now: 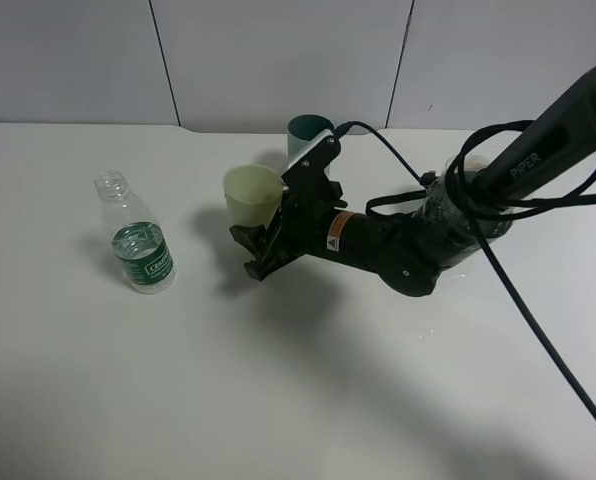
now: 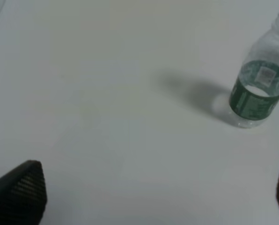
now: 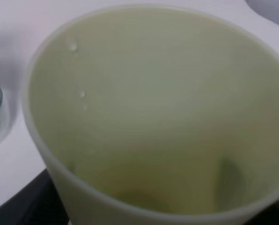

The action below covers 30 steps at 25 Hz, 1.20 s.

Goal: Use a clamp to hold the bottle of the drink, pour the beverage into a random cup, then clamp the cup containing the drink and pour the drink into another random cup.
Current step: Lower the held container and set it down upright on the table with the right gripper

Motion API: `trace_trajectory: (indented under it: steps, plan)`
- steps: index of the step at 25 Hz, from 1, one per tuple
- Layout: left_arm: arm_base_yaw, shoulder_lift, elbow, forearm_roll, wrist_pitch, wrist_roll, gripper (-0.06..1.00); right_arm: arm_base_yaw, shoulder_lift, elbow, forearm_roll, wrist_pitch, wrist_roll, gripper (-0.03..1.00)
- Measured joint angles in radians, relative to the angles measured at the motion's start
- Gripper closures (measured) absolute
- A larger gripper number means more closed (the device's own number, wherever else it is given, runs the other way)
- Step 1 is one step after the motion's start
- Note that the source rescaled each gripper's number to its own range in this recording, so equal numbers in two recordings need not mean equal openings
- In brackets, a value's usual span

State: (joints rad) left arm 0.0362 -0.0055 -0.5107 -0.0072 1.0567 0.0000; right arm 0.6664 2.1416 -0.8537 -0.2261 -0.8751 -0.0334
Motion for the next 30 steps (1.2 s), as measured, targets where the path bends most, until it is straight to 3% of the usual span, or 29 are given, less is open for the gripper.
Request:
trace_trajectory:
  steps: [5,22,23,25,26,27,30]
  plan:
    - [0.000,0.000,0.000,0.000,0.000,0.000,-0.06,0.000,0.030,-0.001,0.001,-0.021,-0.058,0.94]
    - [0.000,0.000,0.000,0.000,0.001,0.000,-0.06,0.000,0.034,-0.001,0.008,-0.031,-0.059,0.94]
    - [0.000,0.000,0.000,0.000,0.001,0.000,-0.06,0.000,0.034,-0.001,0.008,-0.031,-0.059,0.86]
    - [0.000,0.000,0.000,0.000,0.001,0.000,-0.06,0.000,0.036,-0.001,0.009,-0.031,-0.059,0.37]
    - [0.000,0.000,0.000,0.000,0.001,0.000,-0.06,0.000,0.036,-0.001,0.009,-0.031,-0.059,0.37]
    - [0.000,0.000,0.000,0.000,0.001,0.000,-0.06,0.000,0.035,-0.001,0.009,-0.031,-0.059,0.19]
    - [0.000,0.000,0.000,0.000,0.001,0.000,-0.06,0.000,0.033,-0.001,0.008,-0.028,-0.059,0.03]
